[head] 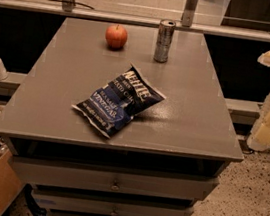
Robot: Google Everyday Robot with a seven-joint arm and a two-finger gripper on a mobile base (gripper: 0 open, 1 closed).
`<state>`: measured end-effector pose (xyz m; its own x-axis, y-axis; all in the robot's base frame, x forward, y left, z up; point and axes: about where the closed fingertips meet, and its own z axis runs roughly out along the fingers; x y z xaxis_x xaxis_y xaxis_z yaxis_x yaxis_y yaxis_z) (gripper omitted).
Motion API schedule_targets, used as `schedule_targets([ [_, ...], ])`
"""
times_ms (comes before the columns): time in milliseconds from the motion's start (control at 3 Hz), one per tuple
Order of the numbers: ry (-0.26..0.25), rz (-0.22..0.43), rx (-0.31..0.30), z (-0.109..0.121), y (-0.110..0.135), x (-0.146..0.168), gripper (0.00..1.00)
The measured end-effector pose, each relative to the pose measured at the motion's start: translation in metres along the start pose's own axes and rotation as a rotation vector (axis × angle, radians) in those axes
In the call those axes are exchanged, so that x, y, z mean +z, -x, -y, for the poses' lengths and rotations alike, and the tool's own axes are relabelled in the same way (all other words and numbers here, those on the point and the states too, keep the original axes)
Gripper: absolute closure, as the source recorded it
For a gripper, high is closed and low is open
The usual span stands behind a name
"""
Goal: Pick blue chip bag
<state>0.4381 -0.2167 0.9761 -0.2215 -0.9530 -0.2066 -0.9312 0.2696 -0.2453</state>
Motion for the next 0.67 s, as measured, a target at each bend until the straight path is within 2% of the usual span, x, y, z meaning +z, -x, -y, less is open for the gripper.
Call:
schedule_targets([
  [333,0.0,0.0,0.0,0.0,0.0,0.0,0.0],
  [667,0.007,0.041,0.002,0.0001,0.0027,0.0,0.0],
])
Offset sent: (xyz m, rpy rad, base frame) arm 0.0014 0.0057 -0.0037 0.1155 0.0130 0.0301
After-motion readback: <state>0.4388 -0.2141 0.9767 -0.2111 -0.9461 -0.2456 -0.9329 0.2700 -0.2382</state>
